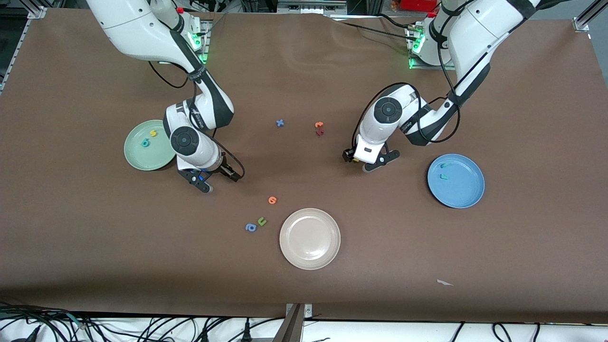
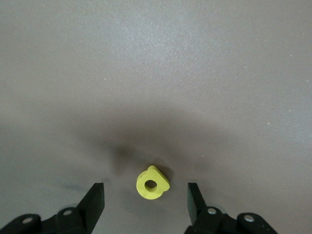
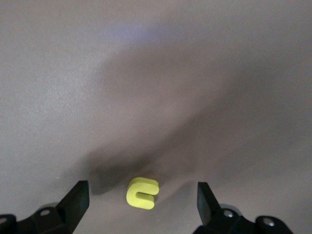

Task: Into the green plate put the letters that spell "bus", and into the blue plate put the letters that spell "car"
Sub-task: 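Grasp the yellow u with the right gripper while the left gripper grasps the a, then drop u on the green plate while the left gripper drops a on blue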

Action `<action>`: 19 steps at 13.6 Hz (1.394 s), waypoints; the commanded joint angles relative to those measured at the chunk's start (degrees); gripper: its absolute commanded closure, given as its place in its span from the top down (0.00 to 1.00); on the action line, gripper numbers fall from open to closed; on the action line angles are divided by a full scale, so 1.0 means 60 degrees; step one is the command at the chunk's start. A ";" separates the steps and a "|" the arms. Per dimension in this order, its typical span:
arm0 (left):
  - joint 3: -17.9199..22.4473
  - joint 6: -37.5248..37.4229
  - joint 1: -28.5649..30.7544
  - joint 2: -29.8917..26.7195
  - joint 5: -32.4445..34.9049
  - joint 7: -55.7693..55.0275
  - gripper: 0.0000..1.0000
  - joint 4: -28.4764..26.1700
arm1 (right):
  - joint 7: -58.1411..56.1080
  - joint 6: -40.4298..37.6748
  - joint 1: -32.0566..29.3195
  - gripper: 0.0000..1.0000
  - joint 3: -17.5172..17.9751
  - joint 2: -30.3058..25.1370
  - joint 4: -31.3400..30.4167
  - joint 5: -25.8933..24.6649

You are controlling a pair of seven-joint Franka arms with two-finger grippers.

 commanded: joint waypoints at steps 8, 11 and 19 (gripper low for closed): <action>0.0172 0.0126 -0.0243 0.0420 0.0732 -0.0626 0.49 0.0341 | -0.0304 -0.0053 -0.0026 0.23 0.0085 0.0143 0.0192 0.0157; 0.0172 0.0126 -0.0287 0.0420 0.0732 -0.0641 0.45 0.0340 | -0.0333 -0.0534 -0.0026 0.12 0.0085 -0.0075 0.0250 0.0143; 0.0274 0.0126 -0.0317 0.0449 0.0966 -0.0655 0.28 0.0341 | -0.3767 -0.5177 -0.0085 0.11 -0.1580 -0.2258 0.0193 0.0128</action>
